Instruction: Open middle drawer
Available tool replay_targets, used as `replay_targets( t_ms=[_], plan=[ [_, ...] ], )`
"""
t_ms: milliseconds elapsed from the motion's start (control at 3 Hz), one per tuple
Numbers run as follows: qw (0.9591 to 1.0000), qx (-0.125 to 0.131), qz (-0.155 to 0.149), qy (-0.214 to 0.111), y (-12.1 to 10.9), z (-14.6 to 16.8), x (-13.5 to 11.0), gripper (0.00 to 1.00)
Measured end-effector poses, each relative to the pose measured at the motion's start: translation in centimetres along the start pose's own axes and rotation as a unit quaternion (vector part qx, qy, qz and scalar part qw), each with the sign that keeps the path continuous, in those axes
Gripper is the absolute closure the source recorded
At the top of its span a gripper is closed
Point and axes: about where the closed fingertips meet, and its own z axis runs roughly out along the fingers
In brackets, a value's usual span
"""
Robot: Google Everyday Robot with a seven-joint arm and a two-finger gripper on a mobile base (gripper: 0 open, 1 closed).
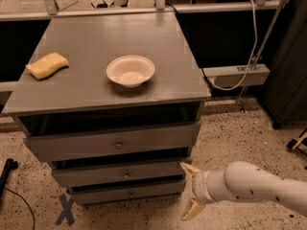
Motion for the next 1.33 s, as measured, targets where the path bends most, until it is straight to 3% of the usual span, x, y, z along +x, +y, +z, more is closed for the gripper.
replay_targets(
  t_ms=[1333],
  plan=[
    [0.9993,-0.008,0.016,0.032,-3.5,7.9,1.3,0.0]
  ],
)
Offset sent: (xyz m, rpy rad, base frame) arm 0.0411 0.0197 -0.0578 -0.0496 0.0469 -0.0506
